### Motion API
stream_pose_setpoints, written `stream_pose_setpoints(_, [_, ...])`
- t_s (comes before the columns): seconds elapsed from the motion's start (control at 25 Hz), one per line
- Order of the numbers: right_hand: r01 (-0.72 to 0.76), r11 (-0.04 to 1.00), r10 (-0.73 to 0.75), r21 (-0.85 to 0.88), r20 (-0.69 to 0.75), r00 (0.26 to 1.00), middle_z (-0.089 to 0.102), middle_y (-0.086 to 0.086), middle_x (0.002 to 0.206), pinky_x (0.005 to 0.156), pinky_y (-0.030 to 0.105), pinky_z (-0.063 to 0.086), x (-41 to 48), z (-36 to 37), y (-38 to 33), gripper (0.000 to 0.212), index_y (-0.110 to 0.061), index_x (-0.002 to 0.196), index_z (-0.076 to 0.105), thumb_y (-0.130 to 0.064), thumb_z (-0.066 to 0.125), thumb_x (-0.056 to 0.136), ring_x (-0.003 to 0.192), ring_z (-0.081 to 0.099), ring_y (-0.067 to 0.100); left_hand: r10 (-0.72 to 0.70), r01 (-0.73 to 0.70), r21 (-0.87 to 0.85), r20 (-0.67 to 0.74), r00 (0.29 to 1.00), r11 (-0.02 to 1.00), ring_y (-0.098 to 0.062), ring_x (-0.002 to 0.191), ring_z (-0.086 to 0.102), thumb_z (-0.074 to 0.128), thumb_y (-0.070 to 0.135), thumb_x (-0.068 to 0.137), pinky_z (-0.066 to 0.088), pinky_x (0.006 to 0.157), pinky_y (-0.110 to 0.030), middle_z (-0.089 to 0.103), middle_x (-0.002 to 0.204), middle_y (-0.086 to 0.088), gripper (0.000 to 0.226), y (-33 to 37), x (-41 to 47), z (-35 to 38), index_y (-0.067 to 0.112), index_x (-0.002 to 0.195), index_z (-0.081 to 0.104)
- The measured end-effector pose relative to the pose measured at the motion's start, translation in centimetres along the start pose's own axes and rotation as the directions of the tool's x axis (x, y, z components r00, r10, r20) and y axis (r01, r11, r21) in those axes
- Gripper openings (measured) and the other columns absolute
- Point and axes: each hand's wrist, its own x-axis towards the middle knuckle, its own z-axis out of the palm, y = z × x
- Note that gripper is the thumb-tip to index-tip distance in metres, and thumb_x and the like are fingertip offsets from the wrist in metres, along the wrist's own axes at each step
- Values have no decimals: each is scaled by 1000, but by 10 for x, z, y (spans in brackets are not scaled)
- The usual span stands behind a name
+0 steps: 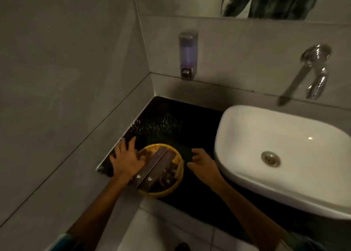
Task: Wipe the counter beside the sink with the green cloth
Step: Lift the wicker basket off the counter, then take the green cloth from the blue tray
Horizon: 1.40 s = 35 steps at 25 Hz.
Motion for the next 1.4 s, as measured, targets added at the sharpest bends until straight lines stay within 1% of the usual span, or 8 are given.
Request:
stream_pose_setpoints(0.12, [-268,928,200,258,262,944,64,8,117,77,35,56,2,36,2,80,-24,147,24,-25,71,81,99,65,21,-168,210,-239,183,969,948,-44,133,41,65,44,84,34,108,-58,44,146,-23,88,-25,10,15,23,151,12])
stream_pose_setpoints(0.28, [-327,784,253,528,209,944,65,2,107,67,30,57,-10,45,9,81,-22,150,19,-10,66,86,89,67,15,-222,297,-405,222,949,865,-39,124,52,62,43,88,39,108,-51,62,129,-20,71,-33,11,18,14,146,34])
stream_pose_setpoints(0.44, [-283,828,292,484,58,955,68,11,108,57,23,52,-49,10,29,57,-16,139,40,-14,65,89,82,70,16,-147,270,-446,291,945,853,-36,94,66,65,8,87,52,92,-54,69,105,-23,43,-25,-11,19,3,129,57])
stream_pose_setpoints(0.68, [-301,864,380,405,-130,916,68,2,79,48,13,50,-124,-54,86,35,-18,121,53,-12,65,89,61,69,7,73,230,-502,513,856,834,-11,73,70,63,9,89,54,54,-14,72,86,1,27,36,-83,48,11,116,65])
stream_pose_setpoints(0.88, [-267,903,340,337,-179,923,65,-4,82,49,12,52,-140,-88,127,40,-15,125,52,-16,67,88,64,69,1,52,223,-464,509,859,857,-16,84,67,62,8,89,53,65,-21,71,99,-8,34,80,-118,77,7,122,60])
stream_pose_setpoints(1.12, [-184,962,228,200,-224,948,69,-4,82,54,10,49,-159,-172,159,13,-26,98,64,-28,69,86,69,66,7,213,-194,-314,29,977,929,-24,98,64,64,21,87,50,81,-36,66,111,-7,43,165,-131,57,22,128,52])
stream_pose_setpoints(1.28, [-148,977,203,154,-453,868,71,-4,73,54,12,50,-188,-286,191,3,-25,82,69,-24,69,85,60,67,6,540,-507,-420,-46,840,752,-20,94,62,61,21,87,53,80,-36,67,103,0,35,311,-157,78,27,121,54])
stream_pose_setpoints(1.4, [-225,969,239,107,-650,721,70,4,74,73,32,53,-207,-369,233,3,-17,83,71,-19,71,83,70,65,17,750,-701,-413,-61,658,581,-17,98,60,60,22,85,47,85,-32,69,102,5,27,421,-191,115,27,112,60])
